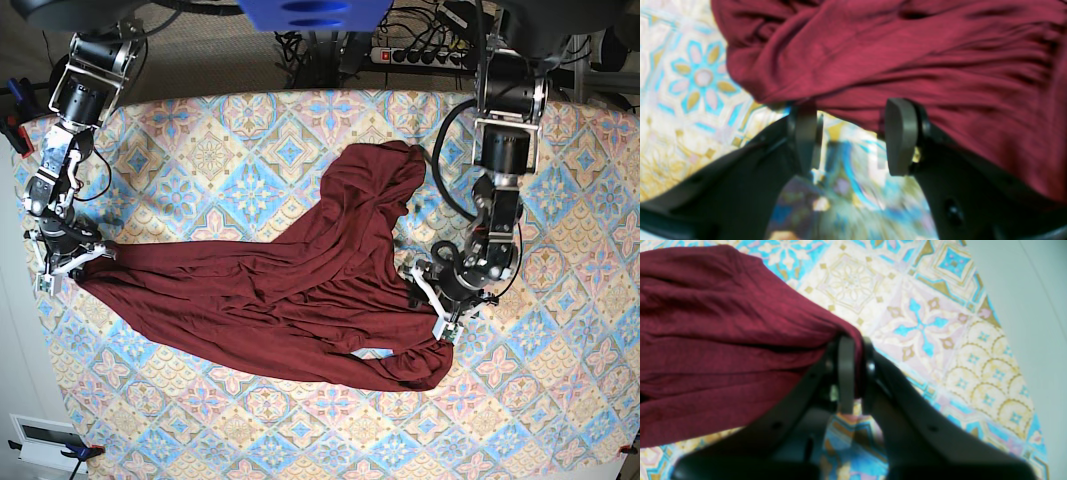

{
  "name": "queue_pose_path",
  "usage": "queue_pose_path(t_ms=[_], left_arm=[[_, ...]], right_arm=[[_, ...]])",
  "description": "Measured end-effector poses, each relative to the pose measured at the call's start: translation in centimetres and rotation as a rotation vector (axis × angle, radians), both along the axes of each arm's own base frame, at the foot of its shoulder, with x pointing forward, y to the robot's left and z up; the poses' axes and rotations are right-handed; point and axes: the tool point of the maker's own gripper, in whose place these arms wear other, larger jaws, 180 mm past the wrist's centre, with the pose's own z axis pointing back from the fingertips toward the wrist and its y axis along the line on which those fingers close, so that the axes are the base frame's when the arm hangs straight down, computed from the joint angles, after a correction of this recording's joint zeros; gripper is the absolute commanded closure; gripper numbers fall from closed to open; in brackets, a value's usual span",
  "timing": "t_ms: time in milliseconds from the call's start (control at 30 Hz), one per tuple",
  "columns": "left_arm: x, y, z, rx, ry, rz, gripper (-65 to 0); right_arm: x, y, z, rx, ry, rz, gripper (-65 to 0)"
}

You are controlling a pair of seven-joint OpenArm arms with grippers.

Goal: Layout the t-shirt on the table in an organized manner, then fold the t-shirt properly
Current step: 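Release with the left gripper and regrasp the shirt hem further along, then drag the hem with the left gripper away from the right gripper, stretching the shirt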

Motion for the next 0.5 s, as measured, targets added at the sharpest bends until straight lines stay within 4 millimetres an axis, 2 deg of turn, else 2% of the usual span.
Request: queue_pose_path(t_ms=[67,167,233,267,333,400,500], left_arm=[[1.1,0.7,-0.7,0.010,0.002,0.065,-32.0],[2.5,1.3,-0.8,-0.003,-0.025,0.123,-31.9],[3.1,0.7,-1.5,-0.009,-0.016,0.170,-30.1],[3.5,0.0,-1.6,-0.032,-0.025,0.170,-27.3],[4.2,-1.4,-1.3,-0.050,-0.016,0.151,-14.2],[5.5,-3.0,0.3,-0.081,-0.046,0.146,0.0],[8.3,-4.8,4.2,-0.109,-0.121,0.124,-3.5]], right_arm=[[-0.3,0.0,-0.3,-0.001,0.005,0.000,0.0],[-1.2,0.0,-1.2,0.001,0.033,0.000,0.0],[-1.5,0.0,-1.5,0.002,0.043,-0.005,0.0],[-1.3,0.0,-1.4,0.000,0.038,-0.004,0.0],[-1.0,0.1,-1.0,0.002,0.024,0.001,0.0],[-1.0,0.1,-1.1,0.002,0.026,-0.001,0.0],[-1.2,0.1,-1.3,0.004,0.035,-0.001,0.0]])
